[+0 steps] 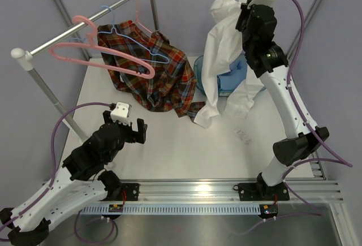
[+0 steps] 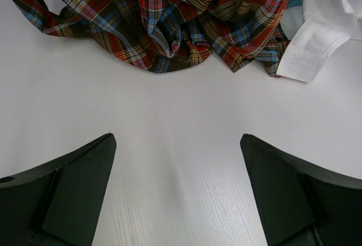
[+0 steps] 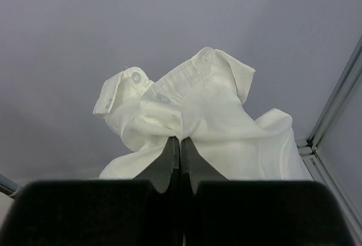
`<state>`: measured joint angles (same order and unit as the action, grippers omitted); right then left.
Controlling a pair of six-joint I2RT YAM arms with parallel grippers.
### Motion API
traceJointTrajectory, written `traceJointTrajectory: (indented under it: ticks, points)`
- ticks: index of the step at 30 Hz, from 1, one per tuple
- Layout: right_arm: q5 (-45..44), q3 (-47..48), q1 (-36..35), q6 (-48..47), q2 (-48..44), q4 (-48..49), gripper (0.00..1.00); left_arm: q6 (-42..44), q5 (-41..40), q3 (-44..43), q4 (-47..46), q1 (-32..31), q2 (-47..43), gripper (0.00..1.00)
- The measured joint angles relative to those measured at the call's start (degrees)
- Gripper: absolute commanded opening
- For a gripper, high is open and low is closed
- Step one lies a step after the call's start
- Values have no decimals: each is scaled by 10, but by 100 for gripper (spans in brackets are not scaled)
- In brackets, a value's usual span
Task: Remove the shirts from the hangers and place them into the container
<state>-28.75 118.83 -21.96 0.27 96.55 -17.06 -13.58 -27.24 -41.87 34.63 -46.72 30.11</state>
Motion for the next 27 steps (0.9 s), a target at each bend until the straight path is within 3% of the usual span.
traceJointTrajectory:
  ticks: [8,12,15,24,27]
  points:
    - [48,-252,33,26,12,75,0,0,0,0,0,1,0,99]
    - [81,-290,45,41,71,72,0,0,0,0,0,2,5,99]
    - [110,-239,51,49,150,27,0,0,0,0,0,3,7,99]
    - [166,55,62,73,389,-162,0,0,0,0,0,7,10,99]
    - [172,94,71,92,429,-210,0,0,0,0,0,7,14,99]
